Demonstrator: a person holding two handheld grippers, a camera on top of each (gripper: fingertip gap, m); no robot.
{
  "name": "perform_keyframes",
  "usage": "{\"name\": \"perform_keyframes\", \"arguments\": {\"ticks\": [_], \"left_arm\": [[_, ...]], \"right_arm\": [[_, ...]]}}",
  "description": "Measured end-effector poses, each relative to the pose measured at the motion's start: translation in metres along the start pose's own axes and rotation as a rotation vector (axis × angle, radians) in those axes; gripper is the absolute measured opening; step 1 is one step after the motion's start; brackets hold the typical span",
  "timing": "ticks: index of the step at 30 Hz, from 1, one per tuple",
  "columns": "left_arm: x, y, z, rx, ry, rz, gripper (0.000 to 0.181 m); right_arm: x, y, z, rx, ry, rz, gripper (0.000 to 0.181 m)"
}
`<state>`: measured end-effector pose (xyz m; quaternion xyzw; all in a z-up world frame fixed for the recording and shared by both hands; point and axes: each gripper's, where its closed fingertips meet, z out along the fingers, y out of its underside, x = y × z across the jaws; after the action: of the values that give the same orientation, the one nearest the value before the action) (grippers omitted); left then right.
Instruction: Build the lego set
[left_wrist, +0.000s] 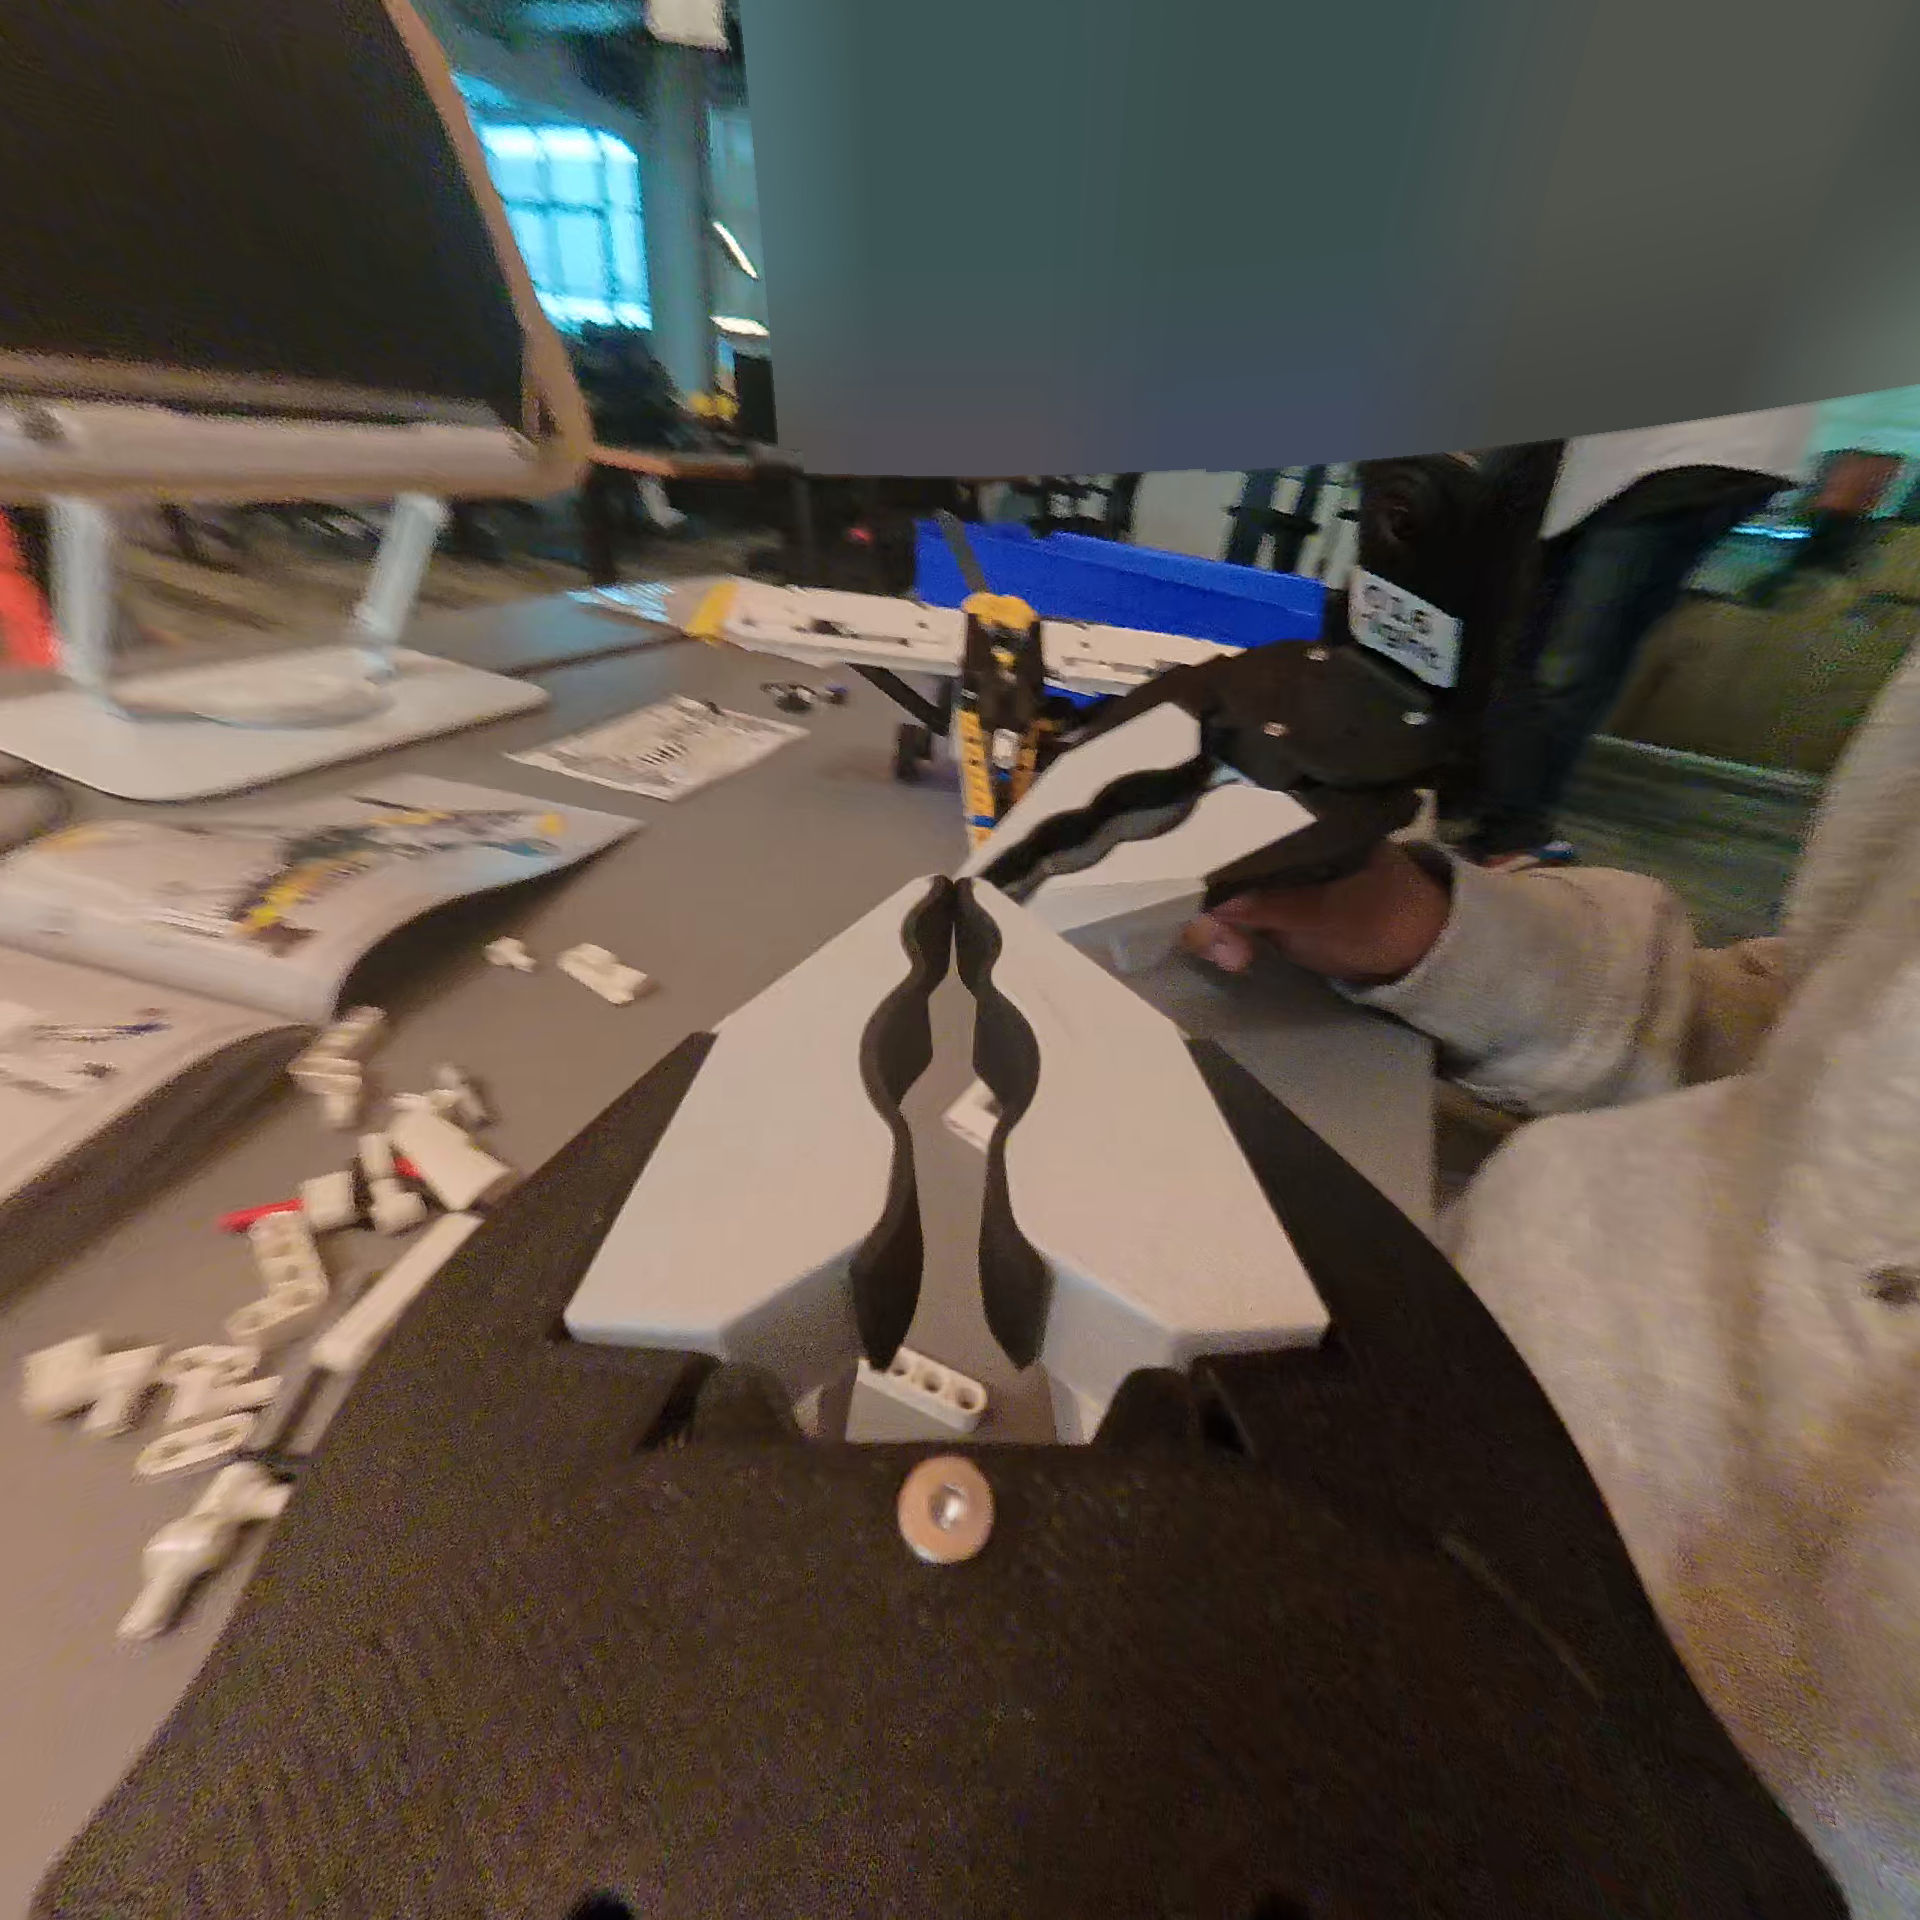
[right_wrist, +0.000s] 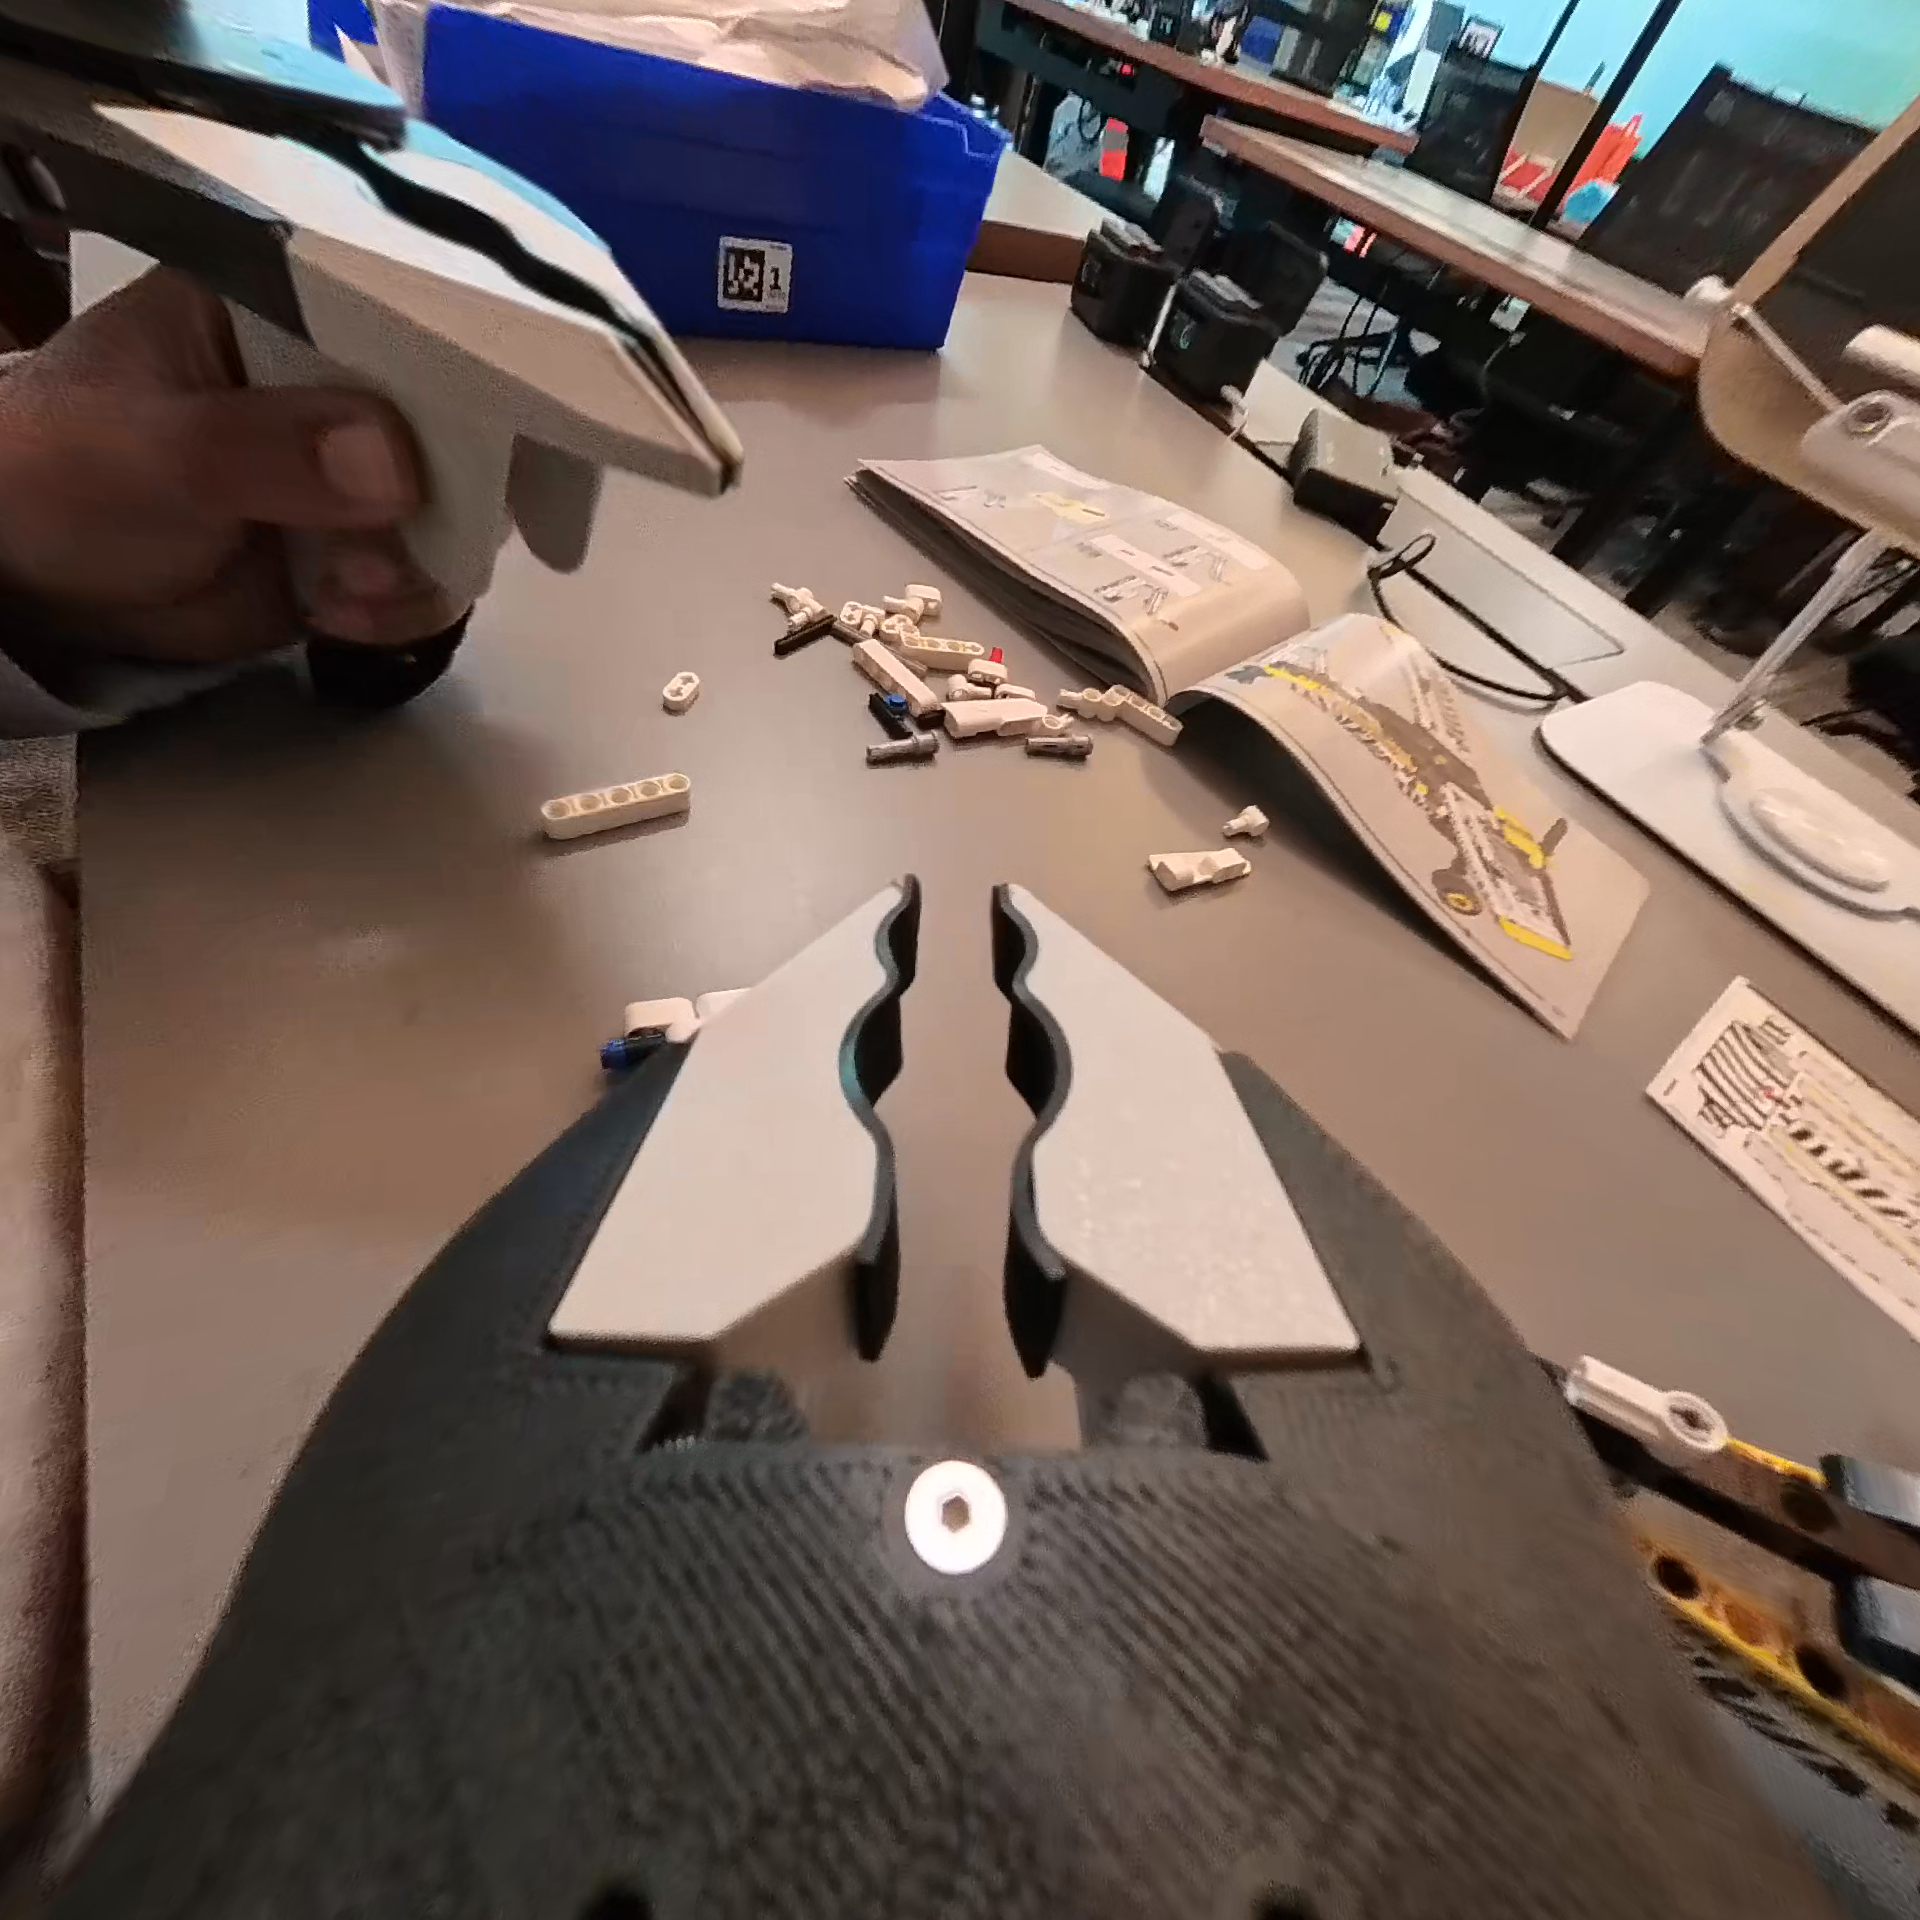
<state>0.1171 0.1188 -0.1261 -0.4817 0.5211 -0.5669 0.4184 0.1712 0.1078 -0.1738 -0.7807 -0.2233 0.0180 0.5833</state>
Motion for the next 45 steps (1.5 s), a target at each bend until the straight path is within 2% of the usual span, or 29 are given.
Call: {"name": "perform_keyframes", "arguments": {"ticks": [3, 6, 9, 12, 14, 17, 21, 24, 33, 45], "left_arm": [[-0.008, -0.004, -0.005, 0.027, -0.093, 0.078, 0.000], [-0.006, -0.006, -0.007, 0.042, -0.112, 0.144, 0.000], [-0.002, -0.014, -0.012, 0.121, -0.131, 0.265, 0.000], [-0.010, -0.022, -0.020, 0.184, -0.248, 0.306, 0.000], [-0.012, -0.023, -0.022, 0.198, -0.269, 0.278, 0.000], [-0.012, -0.022, -0.019, 0.189, -0.213, 0.159, 0.000], [-0.042, -0.012, -0.019, 0.137, -0.337, -0.077, 0.000], [-0.049, -0.001, -0.013, 0.071, -0.336, -0.176, 0.000], [-0.049, 0.000, -0.012, 0.051, -0.364, -0.145, 0.000], [-0.043, -0.002, -0.010, 0.062, -0.314, -0.137, 0.000]], "right_arm": [[0.001, -0.005, -0.005, 0.043, 0.016, -0.008, 0.010], [0.005, -0.011, -0.011, 0.096, 0.026, 0.022, 0.008], [0.011, -0.019, -0.020, 0.166, 0.036, 0.075, 0.004], [0.012, -0.024, -0.025, 0.212, 0.007, 0.129, 0.004], [0.010, -0.025, -0.025, 0.218, -0.014, 0.142, 0.006], [0.001, -0.026, -0.025, 0.218, -0.037, 0.107, 0.007], [-0.008, -0.026, -0.023, 0.206, -0.046, 0.044, 0.006], [-0.010, -0.026, -0.023, 0.205, -0.048, 0.032, 0.006], [-0.010, -0.026, -0.022, 0.202, -0.050, 0.032, 0.006], [-0.003, -0.028, -0.025, 0.224, -0.043, 0.077, 0.008]]}}
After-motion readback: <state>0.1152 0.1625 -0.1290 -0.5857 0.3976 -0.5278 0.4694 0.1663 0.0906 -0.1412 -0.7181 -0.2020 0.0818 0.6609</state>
